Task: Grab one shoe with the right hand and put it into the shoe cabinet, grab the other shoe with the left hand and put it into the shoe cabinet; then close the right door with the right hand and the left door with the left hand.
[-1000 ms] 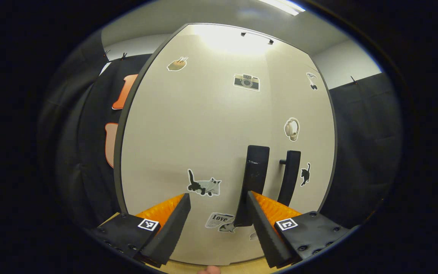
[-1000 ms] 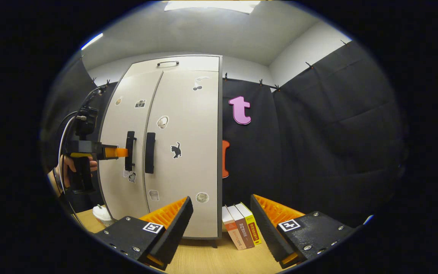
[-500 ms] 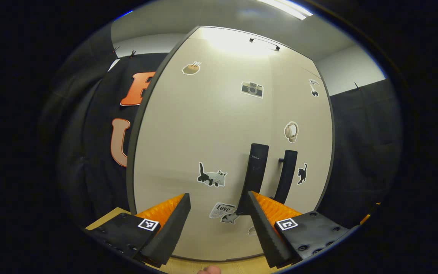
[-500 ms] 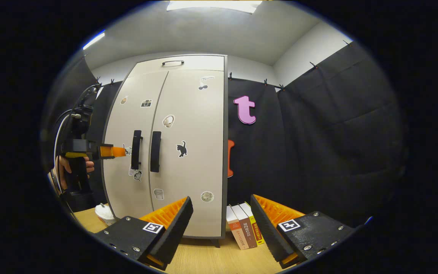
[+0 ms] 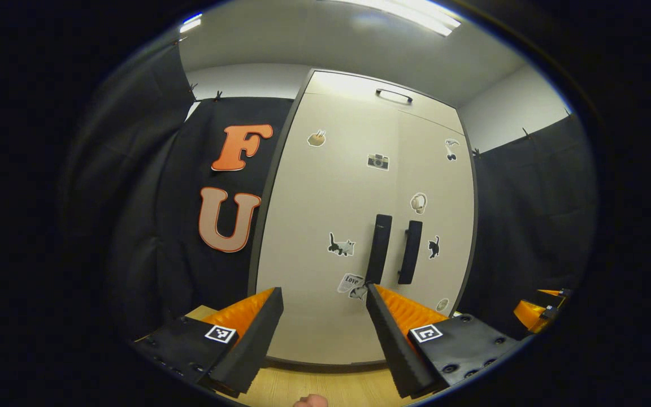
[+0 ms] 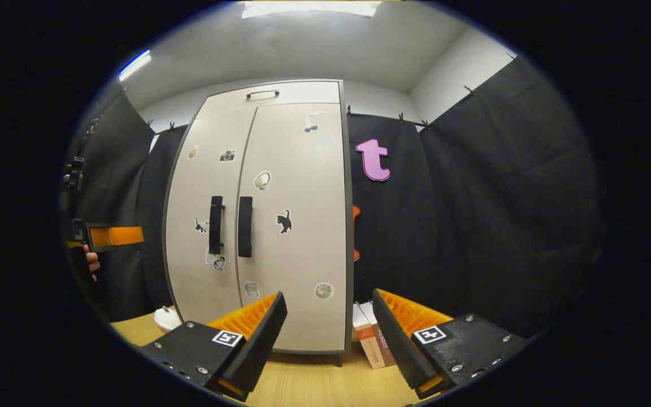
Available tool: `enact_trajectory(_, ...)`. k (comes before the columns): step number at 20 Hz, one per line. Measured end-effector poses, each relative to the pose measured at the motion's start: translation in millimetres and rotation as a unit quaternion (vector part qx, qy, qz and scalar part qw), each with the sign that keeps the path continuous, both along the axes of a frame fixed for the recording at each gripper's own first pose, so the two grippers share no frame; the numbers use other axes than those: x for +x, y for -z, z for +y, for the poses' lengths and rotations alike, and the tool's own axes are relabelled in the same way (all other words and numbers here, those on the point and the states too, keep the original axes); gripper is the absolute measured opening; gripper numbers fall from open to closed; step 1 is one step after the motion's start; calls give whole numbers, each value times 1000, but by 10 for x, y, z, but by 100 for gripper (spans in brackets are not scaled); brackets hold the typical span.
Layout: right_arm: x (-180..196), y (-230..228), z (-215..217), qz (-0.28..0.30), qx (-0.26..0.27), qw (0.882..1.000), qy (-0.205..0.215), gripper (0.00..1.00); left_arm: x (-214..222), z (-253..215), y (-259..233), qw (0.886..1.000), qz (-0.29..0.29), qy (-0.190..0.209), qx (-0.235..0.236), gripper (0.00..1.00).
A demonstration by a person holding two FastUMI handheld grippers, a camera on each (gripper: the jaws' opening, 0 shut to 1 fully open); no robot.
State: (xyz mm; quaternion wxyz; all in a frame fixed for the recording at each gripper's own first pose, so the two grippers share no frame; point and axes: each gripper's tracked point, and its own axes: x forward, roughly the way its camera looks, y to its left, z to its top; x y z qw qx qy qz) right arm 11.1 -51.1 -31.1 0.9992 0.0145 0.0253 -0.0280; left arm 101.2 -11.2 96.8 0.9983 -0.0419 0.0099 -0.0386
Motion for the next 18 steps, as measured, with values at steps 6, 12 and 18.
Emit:
enact_trajectory(6, -56, 88, 53, 1, 7, 1000, 0, 94, -504, 211, 136, 999, 3, -37, 14, 96)
enact_trajectory(12, -70, 137, 167, 6, 13, 1000, -8, 94, -697, 172, 231, 998, -9, -51, 19, 96)
enact_trajectory(18, -94, 125, 276, 3, 21, 1000, -18, 94, -680, 125, 234, 999, -12, -50, 11, 96)
